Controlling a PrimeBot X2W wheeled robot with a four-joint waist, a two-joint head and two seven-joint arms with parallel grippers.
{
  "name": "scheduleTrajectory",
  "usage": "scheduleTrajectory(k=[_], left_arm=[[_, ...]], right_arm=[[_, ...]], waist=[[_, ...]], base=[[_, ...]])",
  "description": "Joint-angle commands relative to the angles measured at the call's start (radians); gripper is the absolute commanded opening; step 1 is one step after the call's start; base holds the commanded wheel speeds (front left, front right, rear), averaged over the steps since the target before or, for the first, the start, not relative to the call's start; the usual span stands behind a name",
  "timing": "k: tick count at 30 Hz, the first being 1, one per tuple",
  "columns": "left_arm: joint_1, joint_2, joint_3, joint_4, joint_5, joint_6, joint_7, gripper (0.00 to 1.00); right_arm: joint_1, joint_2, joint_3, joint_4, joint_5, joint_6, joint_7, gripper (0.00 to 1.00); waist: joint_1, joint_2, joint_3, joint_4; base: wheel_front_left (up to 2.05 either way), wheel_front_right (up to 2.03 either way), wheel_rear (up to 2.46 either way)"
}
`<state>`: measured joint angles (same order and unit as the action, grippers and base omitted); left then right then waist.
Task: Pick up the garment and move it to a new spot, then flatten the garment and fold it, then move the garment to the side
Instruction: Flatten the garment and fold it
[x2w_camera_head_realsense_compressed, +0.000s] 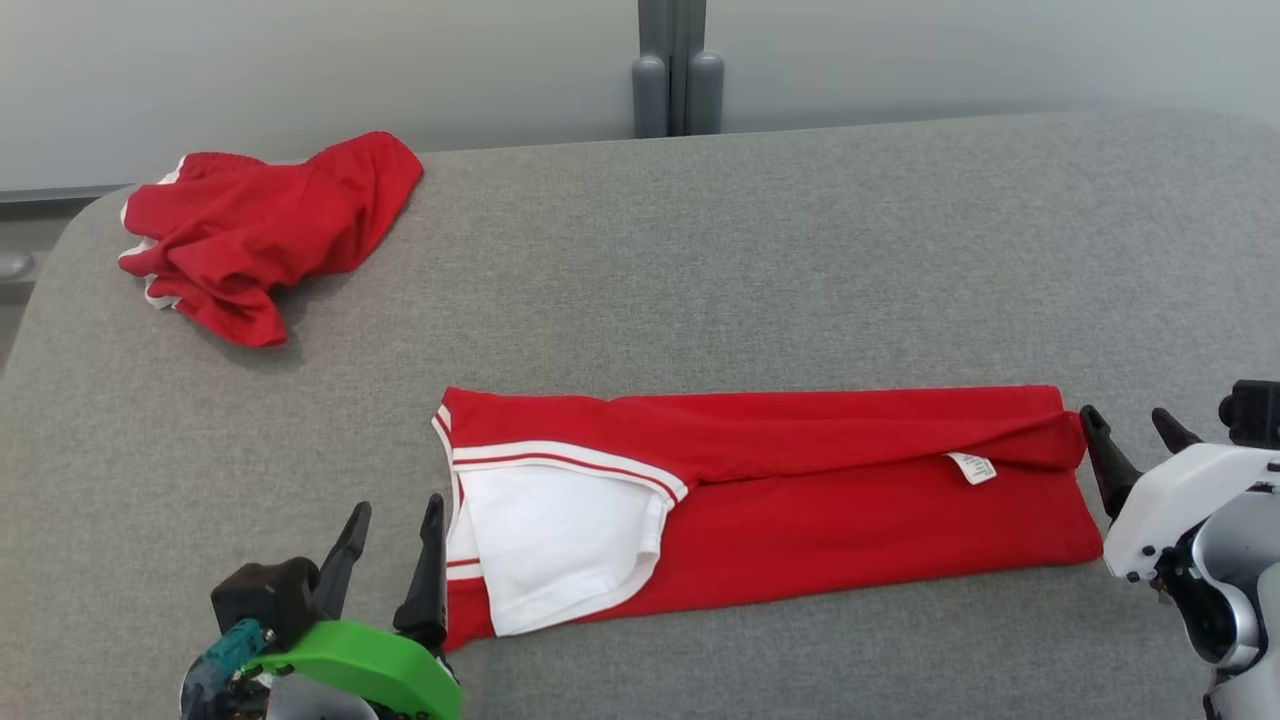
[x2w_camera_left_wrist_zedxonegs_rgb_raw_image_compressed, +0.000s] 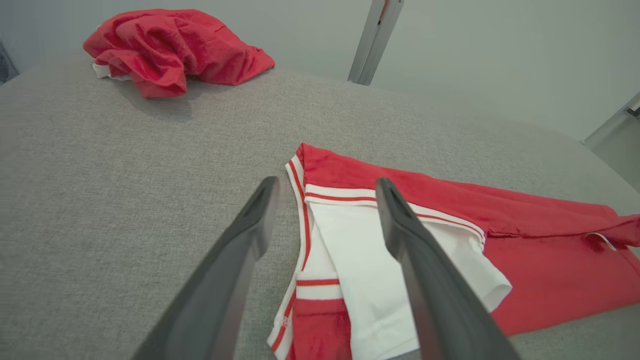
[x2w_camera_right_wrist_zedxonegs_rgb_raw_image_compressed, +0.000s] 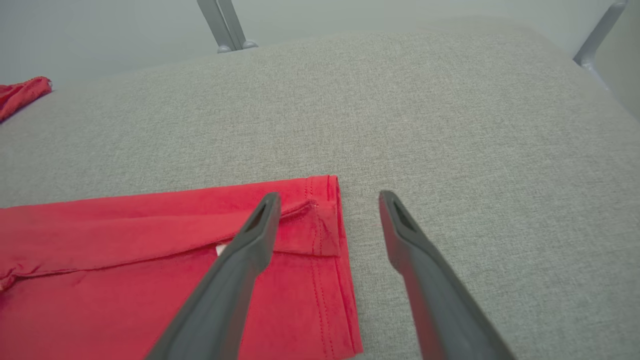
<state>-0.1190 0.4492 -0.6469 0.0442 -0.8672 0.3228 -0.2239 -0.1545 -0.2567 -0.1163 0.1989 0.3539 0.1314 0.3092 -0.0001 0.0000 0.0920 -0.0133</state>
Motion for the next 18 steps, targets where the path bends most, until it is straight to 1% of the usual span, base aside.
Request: scheduleTrajectory(k=[1,3,7,14,18], left_arm=[[0.002,-0.008,0.004,0.009,0.009,0.006,-0.007,1.00],[-0.010,-0.016,0.006,0.014,0.012,0.010,-0.011,1.00],[-0.025,-0.020,0.009,0.025,0.021,0.011,-0.015,1.00],[-0.024,-0.017,0.020,0.034,0.019,0.012,-0.020,1.00],[-0.018,-0.014,0.025,0.034,0.017,0.014,-0.023,1.00]], right_arm=[[-0.024,0.001,0.000,0.012,-0.012,-0.001,0.012,1.00],[-0.043,-0.003,0.001,0.043,-0.022,-0.001,0.031,1.00],[-0.087,-0.011,-0.003,0.144,-0.043,-0.001,0.056,1.00],[-0.115,-0.014,-0.020,0.324,-0.080,-0.001,0.063,1.00],[-0.116,-0.006,-0.018,0.395,-0.085,-0.001,0.061,1.00]], waist=[[0.0001,0.0000,-0.001,0.014],[0.0001,0.0000,0.004,0.029],[0.0001,0.0000,0.016,0.062],[0.0001,0.0000,0.026,0.117],[0.0001,0.0000,0.023,0.131]], base=[[0.00,0.00,0.00],[0.00,0.00,0.00],[0.00,0.00,0.00],[0.00,0.00,0.00],[0.00,0.00,0.00]])
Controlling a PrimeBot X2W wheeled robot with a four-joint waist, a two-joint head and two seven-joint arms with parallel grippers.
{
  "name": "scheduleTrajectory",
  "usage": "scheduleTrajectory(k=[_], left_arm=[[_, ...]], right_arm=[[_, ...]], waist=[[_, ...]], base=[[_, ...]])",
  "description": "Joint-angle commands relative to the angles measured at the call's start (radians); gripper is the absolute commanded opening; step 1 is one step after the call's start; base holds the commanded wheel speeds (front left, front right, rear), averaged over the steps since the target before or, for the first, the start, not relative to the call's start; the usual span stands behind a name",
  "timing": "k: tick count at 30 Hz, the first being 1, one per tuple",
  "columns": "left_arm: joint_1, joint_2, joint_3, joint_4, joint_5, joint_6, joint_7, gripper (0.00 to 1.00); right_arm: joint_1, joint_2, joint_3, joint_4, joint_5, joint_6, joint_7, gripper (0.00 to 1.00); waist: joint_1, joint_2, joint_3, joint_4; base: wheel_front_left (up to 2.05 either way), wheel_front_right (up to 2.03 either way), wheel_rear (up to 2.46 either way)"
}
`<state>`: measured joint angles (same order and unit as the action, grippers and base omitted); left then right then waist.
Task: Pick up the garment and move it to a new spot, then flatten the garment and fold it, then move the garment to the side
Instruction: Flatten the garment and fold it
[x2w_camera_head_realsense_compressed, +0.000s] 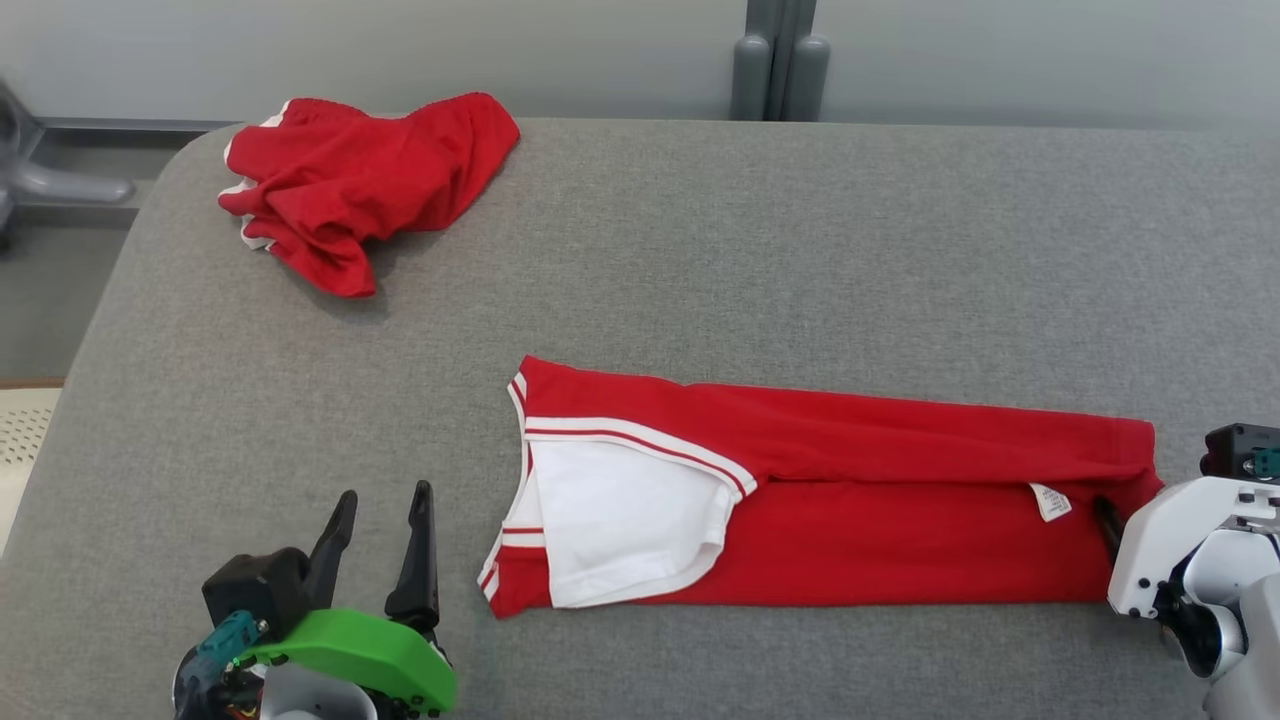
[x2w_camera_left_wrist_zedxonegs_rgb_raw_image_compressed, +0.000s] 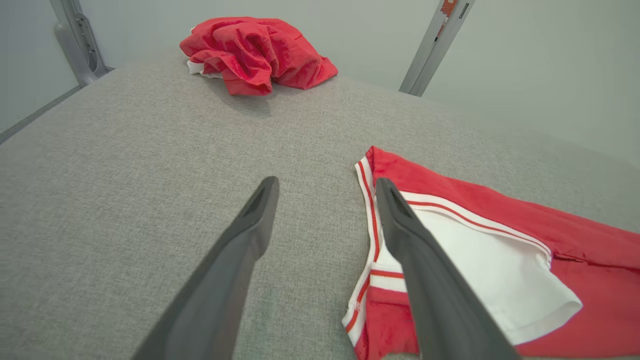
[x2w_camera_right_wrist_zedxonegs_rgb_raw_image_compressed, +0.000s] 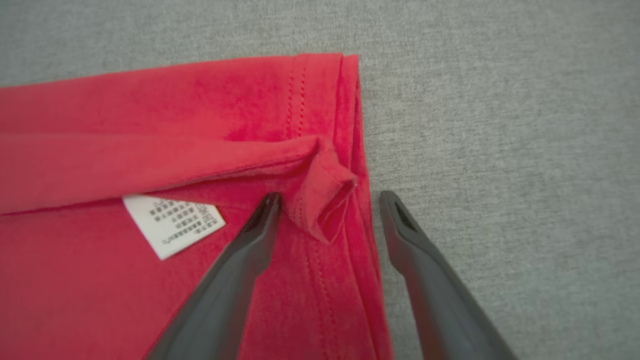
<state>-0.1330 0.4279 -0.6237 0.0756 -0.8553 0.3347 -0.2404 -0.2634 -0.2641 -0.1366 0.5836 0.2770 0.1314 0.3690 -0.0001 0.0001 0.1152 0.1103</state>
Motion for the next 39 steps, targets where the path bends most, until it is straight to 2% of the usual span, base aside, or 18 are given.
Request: scheduleTrajectory(k=[1,2,5,13,19,23,26,31,39], left_arm=[[-0.003,0.008,0.002,0.003,0.005,0.002,-0.007,1.00],[-0.002,0.008,0.003,0.003,0.004,0.003,-0.007,1.00],[0.003,0.011,0.004,0.003,0.002,0.006,-0.008,1.00],[0.012,0.012,0.001,-0.006,0.002,0.010,-0.002,1.00],[0.021,0.004,-0.003,-0.002,0.000,0.011,-0.004,1.00],[0.028,-0.001,-0.005,0.004,-0.003,0.009,-0.006,1.00],[0.035,-0.005,-0.009,0.009,-0.005,0.005,-0.007,1.00],[0.037,-0.012,-0.017,0.017,-0.008,0.002,-0.003,1.00],[0.037,-0.016,-0.033,0.027,-0.010,-0.006,0.006,1.00]], right_arm=[[-0.008,0.003,0.004,0.023,-0.009,-0.001,-0.002,0.87],[-0.009,0.007,0.004,0.040,-0.007,-0.001,-0.003,0.47],[-0.018,0.012,0.005,0.073,-0.011,-0.002,-0.006,0.00],[-0.075,-0.018,-0.028,0.107,-0.017,-0.003,-0.052,0.00],[-0.082,-0.089,-0.072,0.104,-0.013,-0.002,-0.069,0.00],[-0.070,-0.102,-0.085,0.075,-0.003,-0.002,-0.070,0.00],[-0.066,-0.082,-0.064,0.026,0.024,-0.002,-0.064,0.00],[-0.038,-0.055,0.032,-0.116,0.088,-0.002,-0.053,0.00],[0.037,-0.009,0.195,-0.364,0.164,-0.001,0.007,0.00]], waist=[[0.0001,-0.0001,-0.002,0.009],[0.0001,-0.0001,-0.003,0.011],[0.0001,-0.0001,-0.008,0.009],[0.0001,-0.0001,-0.026,-0.031],[0.0001,-0.0001,-0.046,-0.071],[0.0001,-0.0001,-0.060,-0.094],[0.0001,-0.0001,-0.071,-0.110],[0.0001,-0.0001,-0.088,-0.126],[0.0001,-0.0001,-0.115,-0.112]], base=[[0.00,0.00,0.00],[0.00,0.00,0.00],[0.00,0.00,0.00],[0.00,0.00,0.00],[0.00,0.00,0.00],[0.00,0.00,0.00],[0.00,0.00,0.00],[0.00,0.00,0.00],[0.00,0.00,0.00]])
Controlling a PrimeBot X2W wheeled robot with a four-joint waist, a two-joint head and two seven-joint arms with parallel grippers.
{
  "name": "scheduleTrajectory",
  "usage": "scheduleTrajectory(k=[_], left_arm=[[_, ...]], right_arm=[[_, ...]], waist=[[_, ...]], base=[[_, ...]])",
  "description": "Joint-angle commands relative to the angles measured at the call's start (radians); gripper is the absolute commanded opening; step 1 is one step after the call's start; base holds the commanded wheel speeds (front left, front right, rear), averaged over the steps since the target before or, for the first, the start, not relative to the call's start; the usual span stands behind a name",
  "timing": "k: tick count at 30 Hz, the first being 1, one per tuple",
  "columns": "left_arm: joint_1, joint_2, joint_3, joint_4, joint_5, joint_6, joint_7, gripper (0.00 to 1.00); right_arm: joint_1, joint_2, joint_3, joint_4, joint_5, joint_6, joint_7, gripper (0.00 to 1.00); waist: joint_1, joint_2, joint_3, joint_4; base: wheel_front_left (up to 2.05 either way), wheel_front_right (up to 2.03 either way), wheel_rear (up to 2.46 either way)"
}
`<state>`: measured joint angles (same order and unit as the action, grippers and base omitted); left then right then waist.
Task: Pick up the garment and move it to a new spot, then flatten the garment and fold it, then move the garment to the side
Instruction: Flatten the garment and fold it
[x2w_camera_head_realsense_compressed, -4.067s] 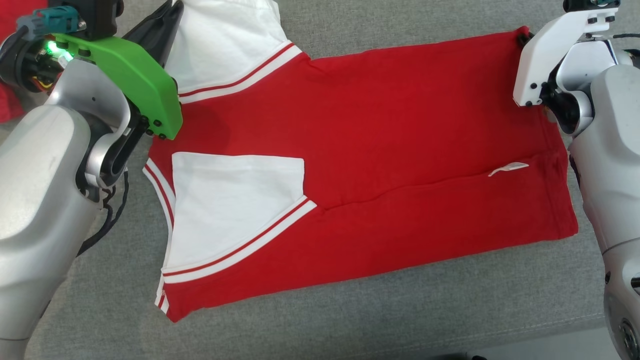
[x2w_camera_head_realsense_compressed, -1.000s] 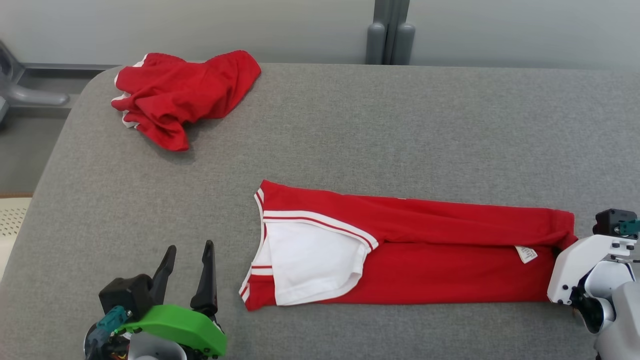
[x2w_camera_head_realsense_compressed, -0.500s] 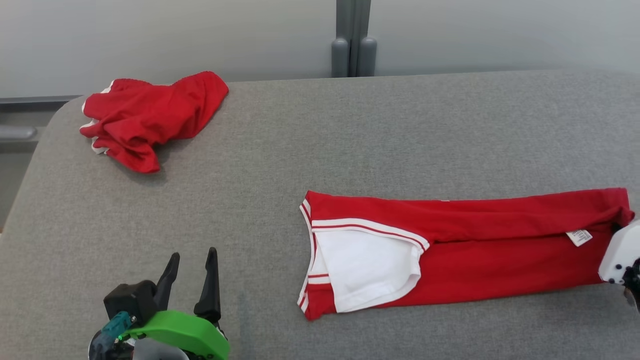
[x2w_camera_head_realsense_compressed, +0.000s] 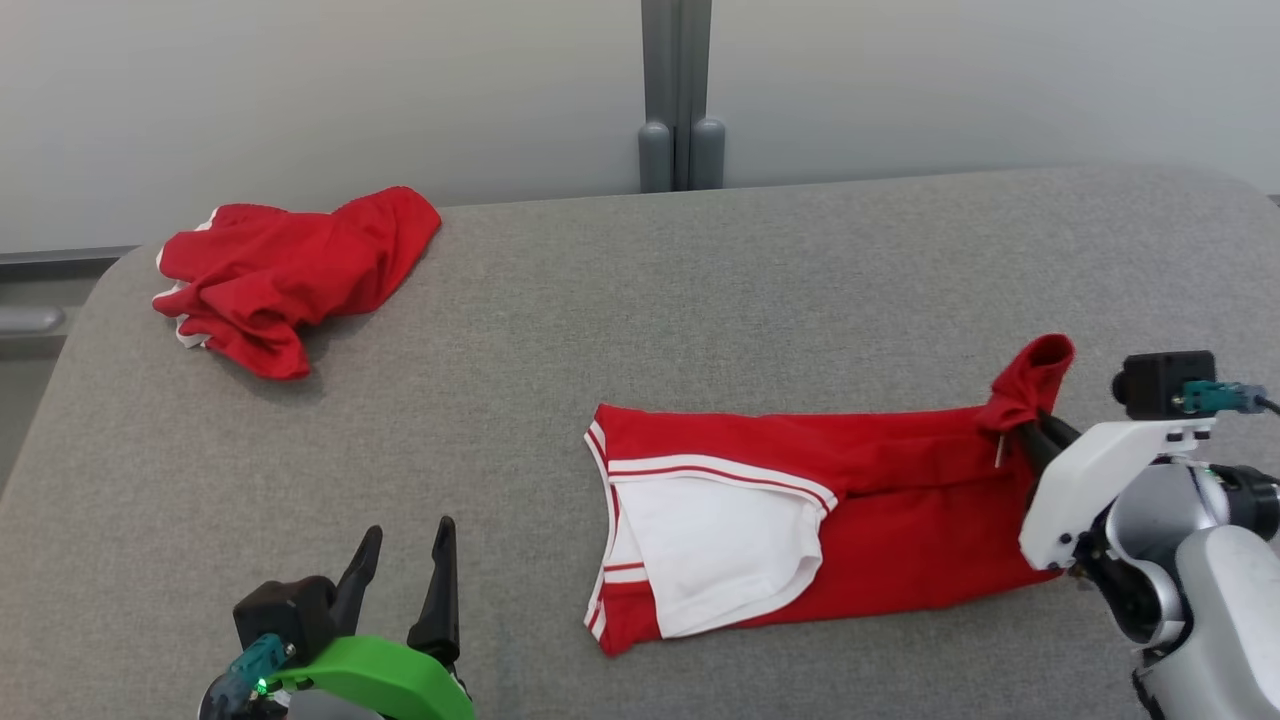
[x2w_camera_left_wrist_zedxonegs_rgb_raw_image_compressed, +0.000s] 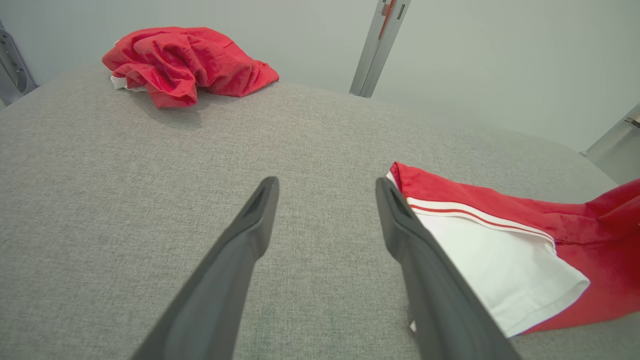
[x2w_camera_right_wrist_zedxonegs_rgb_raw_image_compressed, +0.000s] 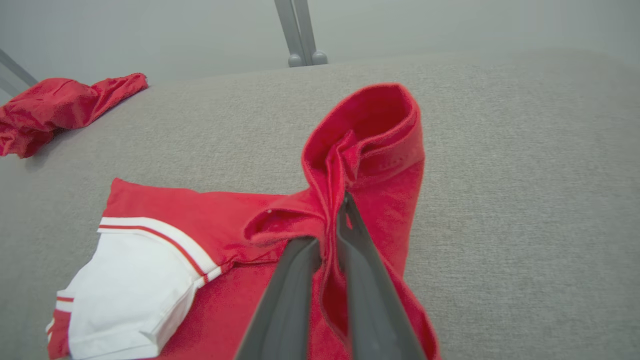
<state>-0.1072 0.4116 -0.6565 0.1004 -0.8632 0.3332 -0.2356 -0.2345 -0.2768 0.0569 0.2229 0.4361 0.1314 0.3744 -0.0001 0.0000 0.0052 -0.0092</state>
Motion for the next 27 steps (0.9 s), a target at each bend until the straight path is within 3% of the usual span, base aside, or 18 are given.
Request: scheduleTrajectory(k=[1,9,15,22,23,25,26,27], left_arm=[[0.011,0.000,-0.001,0.003,-0.003,-0.005,0.001,1.00],[-0.006,-0.004,-0.009,0.009,-0.001,-0.014,0.005,1.00],[-0.029,-0.012,-0.019,0.015,0.006,-0.025,0.011,1.00],[-0.051,-0.024,-0.027,0.025,0.011,-0.033,0.011,1.00],[-0.054,-0.025,-0.028,0.026,0.012,-0.035,0.011,1.00],[-0.057,-0.026,-0.028,0.031,0.012,-0.036,0.009,1.00],[-0.057,-0.027,-0.028,0.033,0.011,-0.037,0.008,1.00],[-0.058,-0.028,-0.027,0.035,0.011,-0.038,0.007,1.00]], right_arm=[[0.015,0.014,0.021,-0.029,0.011,-0.001,0.007,0.00],[0.004,0.129,0.155,-0.054,0.040,-0.001,0.004,0.00],[-0.050,0.205,0.225,0.063,0.079,-0.001,-0.043,0.00],[-0.131,0.224,0.266,0.259,0.099,-0.001,-0.107,0.00],[-0.143,0.224,0.274,0.287,0.121,-0.001,-0.119,0.07],[-0.167,0.226,0.300,0.329,0.160,-0.001,-0.140,0.43],[-0.178,0.226,0.314,0.345,0.168,-0.001,-0.151,0.87],[-0.189,0.225,0.332,0.365,0.183,-0.001,-0.163,1.00]], waist=[[0.0001,0.0000,-0.008,0.013],[0.0001,0.0000,-0.010,0.075],[0.0001,0.0000,0.003,0.135],[0.0001,0.0000,0.026,0.189],[0.0001,0.0000,0.029,0.195],[0.0001,0.0000,0.032,0.202],[0.0001,0.0000,0.033,0.204],[0.0001,0.0000,0.034,0.205]], base=[[0.00,0.00,0.00],[0.00,0.00,0.00],[0.00,0.00,0.00],[0.00,0.00,0.00],[0.00,0.00,0.00],[0.00,0.00,0.00],[0.00,0.00,0.00],[0.00,0.00,0.00]])
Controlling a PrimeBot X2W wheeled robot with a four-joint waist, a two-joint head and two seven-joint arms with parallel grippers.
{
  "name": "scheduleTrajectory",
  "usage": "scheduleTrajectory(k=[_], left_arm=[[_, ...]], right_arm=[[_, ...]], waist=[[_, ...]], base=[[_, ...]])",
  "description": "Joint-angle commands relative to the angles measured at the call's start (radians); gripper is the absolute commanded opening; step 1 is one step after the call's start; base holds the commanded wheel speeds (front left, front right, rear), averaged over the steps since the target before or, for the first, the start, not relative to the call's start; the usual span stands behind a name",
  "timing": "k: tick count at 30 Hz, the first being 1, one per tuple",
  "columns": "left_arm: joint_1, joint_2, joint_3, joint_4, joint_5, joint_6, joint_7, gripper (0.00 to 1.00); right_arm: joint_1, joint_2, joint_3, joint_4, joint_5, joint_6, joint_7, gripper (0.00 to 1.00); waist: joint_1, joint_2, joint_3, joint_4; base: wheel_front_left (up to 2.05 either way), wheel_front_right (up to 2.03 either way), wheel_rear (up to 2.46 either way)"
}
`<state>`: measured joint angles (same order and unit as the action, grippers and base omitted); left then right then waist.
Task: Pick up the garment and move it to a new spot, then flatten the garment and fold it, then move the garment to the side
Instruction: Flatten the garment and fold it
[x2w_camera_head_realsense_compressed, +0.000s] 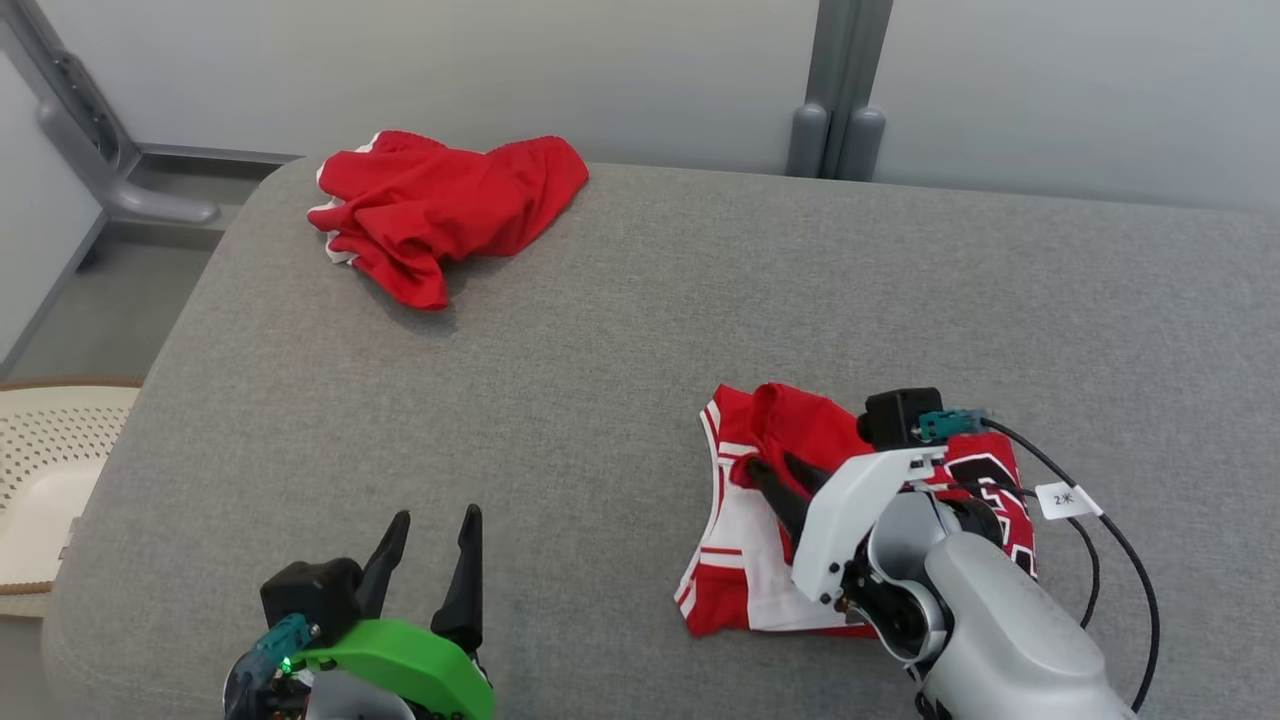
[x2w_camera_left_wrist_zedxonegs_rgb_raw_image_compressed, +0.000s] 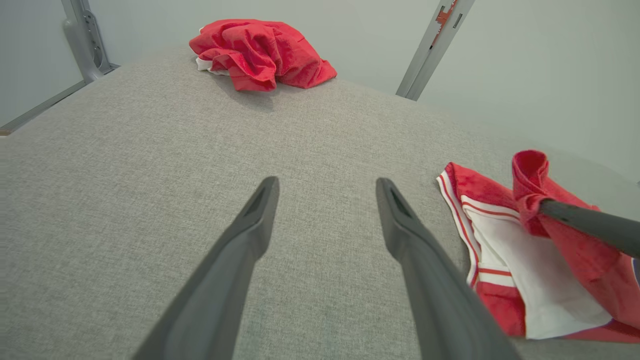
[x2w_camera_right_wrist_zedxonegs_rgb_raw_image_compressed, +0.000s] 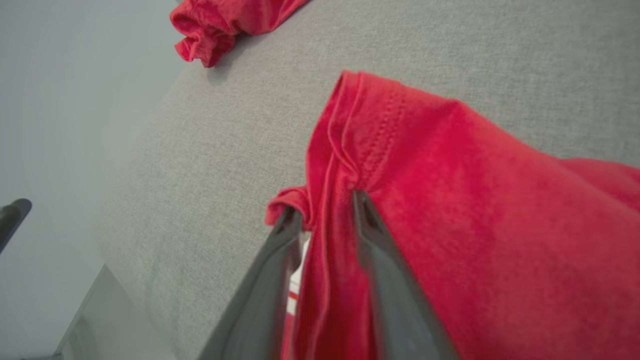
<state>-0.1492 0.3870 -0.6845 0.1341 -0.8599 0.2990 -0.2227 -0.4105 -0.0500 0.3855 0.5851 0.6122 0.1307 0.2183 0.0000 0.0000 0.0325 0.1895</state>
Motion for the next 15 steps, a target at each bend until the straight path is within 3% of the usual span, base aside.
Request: scheduleTrajectory(k=[1,9,15], left_arm=[[-0.016,-0.004,0.001,0.003,0.007,-0.004,-0.006,1.00],[-0.021,-0.010,0.000,0.012,0.006,-0.004,-0.009,1.00],[-0.029,-0.013,-0.011,0.013,0.014,-0.007,-0.006,1.00]], right_arm=[[-0.019,-0.002,0.015,0.012,0.018,0.000,-0.014,1.00],[-0.090,-0.002,0.139,0.046,0.125,0.000,-0.097,1.00],[-0.140,-0.007,0.107,0.064,0.080,0.000,-0.193,1.00]], waist=[[0.0000,0.0000,0.007,0.006],[0.0000,0.0000,0.002,-0.018],[0.0000,0.0000,-0.009,-0.052]], base=[[0.00,0.00,0.00],[0.00,0.00,0.00],[0.00,0.00,0.00]])
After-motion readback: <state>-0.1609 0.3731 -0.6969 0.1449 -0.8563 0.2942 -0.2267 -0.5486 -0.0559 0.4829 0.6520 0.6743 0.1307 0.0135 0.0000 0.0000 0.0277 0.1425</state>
